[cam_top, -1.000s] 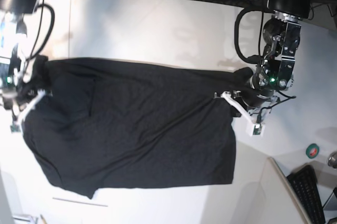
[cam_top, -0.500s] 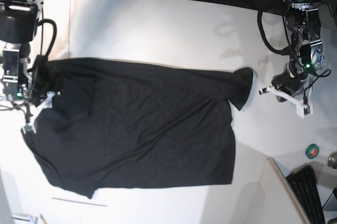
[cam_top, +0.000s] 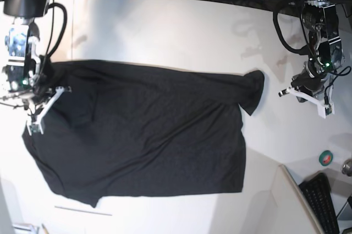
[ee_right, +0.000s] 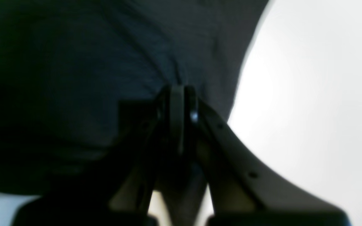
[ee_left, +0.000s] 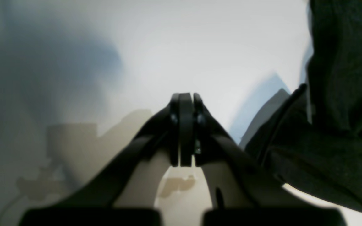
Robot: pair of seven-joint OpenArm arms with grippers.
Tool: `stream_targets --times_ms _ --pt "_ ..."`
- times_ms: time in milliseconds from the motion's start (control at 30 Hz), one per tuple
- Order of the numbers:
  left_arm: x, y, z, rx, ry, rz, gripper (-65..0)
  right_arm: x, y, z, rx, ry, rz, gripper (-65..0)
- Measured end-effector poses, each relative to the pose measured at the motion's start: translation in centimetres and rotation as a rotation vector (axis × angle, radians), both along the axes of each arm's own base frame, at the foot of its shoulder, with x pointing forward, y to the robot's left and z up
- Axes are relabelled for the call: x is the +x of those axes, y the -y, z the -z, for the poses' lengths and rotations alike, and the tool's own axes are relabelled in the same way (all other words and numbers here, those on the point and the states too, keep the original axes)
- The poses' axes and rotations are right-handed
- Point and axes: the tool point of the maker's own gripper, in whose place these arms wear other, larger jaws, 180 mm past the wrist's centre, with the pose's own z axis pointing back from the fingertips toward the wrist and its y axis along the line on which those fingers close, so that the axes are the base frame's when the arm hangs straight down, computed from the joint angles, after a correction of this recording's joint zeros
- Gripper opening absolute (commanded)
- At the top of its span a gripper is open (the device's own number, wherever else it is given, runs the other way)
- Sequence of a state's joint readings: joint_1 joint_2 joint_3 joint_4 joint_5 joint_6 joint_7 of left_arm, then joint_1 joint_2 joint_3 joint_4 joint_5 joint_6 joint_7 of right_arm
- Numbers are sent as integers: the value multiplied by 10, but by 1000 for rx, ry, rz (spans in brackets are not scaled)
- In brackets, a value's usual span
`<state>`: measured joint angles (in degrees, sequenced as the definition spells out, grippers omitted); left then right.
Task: Layout the t-shirt on the table in an organized manner, then fold the t-shirt properly
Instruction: 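Release the shirt and reposition both grippers at its edges, then grasp the shirt edges with both grippers and pull them apart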
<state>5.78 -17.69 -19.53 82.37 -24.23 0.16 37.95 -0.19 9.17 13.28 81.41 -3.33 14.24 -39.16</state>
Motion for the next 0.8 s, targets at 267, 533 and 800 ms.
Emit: stream_targets --times_ms 267,533,800 --pt "5 4 -2 -4 7 10 -650 -63 -20 -11 -46 -104 -130 -650" --pt "15 9 -6 -2 23 24 -650 -136 -39 9 -39 -284 -329 -650" --pt "43 102 4 -70 18 226 -650 -167 -43 20 -34 -361 -368 -650"
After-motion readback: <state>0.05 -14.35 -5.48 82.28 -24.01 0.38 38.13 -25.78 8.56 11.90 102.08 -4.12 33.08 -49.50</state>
